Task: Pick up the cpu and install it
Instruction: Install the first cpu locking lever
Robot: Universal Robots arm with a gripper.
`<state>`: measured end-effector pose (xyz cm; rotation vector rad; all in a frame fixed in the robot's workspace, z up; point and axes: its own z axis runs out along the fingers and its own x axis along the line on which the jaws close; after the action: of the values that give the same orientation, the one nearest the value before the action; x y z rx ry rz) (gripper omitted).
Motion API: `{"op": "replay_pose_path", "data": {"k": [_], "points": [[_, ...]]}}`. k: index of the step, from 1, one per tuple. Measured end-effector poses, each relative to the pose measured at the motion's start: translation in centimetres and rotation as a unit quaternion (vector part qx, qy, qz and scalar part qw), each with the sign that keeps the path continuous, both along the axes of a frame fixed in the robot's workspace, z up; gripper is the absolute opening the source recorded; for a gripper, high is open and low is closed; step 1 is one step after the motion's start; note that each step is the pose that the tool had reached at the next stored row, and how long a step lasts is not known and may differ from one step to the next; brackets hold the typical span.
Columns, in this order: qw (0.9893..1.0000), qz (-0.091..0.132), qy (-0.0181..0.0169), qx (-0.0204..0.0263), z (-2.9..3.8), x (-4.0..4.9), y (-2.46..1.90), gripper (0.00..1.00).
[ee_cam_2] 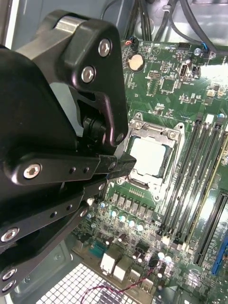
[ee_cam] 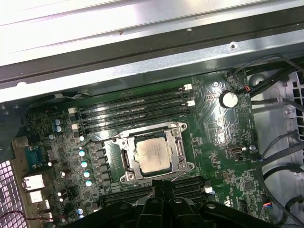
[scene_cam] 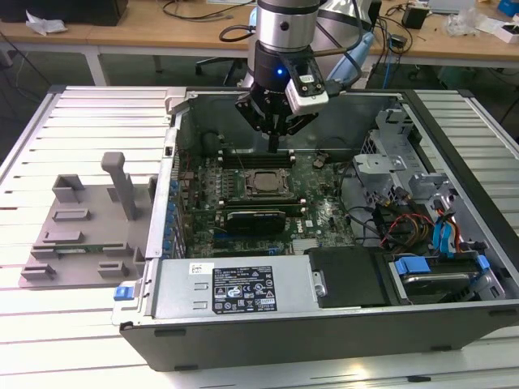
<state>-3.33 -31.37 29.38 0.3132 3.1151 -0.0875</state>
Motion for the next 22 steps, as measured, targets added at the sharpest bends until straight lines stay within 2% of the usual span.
{"op": "replay_pose_path", "data": {"k": [8, 11, 22], "points": [[0.9998, 0.017, 0.0000, 0.0000, 0.00, 0.00, 0.00, 0.11], [0.9996, 0.029, 0.0000, 0.0000, 0.00, 0.00, 0.00, 0.11], [0.9988, 0.048, 0.0000, 0.0000, 0.00, 0.00, 0.00, 0.11]]}}
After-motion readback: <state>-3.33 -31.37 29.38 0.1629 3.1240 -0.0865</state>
